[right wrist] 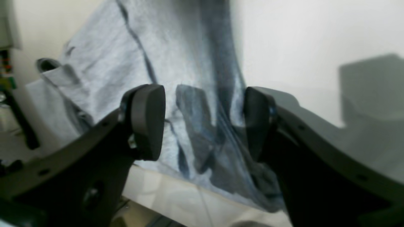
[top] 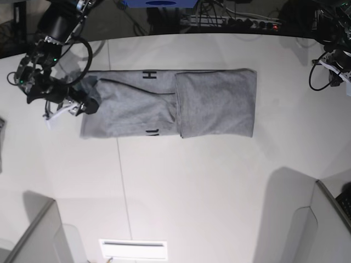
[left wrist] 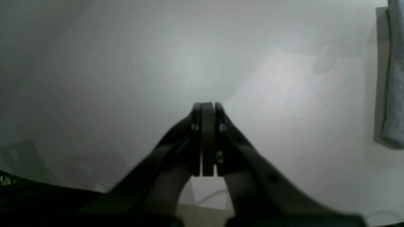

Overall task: Fold the T-shirt properly
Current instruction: 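Grasp the other strip end with the right gripper and tuck it inward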

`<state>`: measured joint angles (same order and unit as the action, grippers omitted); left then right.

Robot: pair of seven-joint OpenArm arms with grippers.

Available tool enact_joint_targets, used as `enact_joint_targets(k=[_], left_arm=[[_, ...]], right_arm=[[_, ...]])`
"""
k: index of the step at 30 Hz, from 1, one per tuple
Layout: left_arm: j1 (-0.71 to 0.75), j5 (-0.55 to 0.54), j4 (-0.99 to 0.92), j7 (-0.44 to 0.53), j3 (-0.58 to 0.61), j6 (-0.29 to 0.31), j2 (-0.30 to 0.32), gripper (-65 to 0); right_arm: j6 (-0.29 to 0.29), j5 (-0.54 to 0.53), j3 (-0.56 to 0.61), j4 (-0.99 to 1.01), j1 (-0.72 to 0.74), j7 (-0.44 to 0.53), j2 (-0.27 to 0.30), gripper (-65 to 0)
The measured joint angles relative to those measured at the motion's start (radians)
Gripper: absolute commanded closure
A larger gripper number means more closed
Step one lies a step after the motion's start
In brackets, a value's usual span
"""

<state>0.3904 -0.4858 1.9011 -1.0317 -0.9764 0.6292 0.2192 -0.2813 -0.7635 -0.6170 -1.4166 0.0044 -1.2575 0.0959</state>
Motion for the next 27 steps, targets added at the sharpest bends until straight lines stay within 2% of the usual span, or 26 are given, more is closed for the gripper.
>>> enact_joint_targets(k=[2, 10, 21, 23, 27], left_arm=[[0.000, 0.000, 0.000, 0.000, 0.000, 0.000, 0.000, 0.0], [0.000, 0.000, 0.000, 0.000, 0.002, 0.000, 0.000, 0.0], [0.000, 0.000, 0.000, 0.000, 0.000, 0.000, 0.000, 0.0], [0.000, 0.000, 0.000, 0.000, 0.000, 0.000, 0.000, 0.0], [0.000, 0.003, 0.000, 0.000, 0.000, 0.000, 0.000, 0.0]], right_arm=[[0.000, 0.001, 0.010, 0.002, 0.000, 0.001, 0.002, -36.9], [-0.007, -0.038, 0.179, 0.026, 0.003, 0.027, 0.003, -36.9], [-0.015, -0.095, 0.190, 0.098, 0.013, 0.039, 0.045, -36.2], [-0.015, -0.098, 0.190, 0.116, 0.017, 0.047, 0.047, -31.4], [-0.015, -0.096, 0.189, 0.151, 0.017, 0.081, 0.048, -15.5]])
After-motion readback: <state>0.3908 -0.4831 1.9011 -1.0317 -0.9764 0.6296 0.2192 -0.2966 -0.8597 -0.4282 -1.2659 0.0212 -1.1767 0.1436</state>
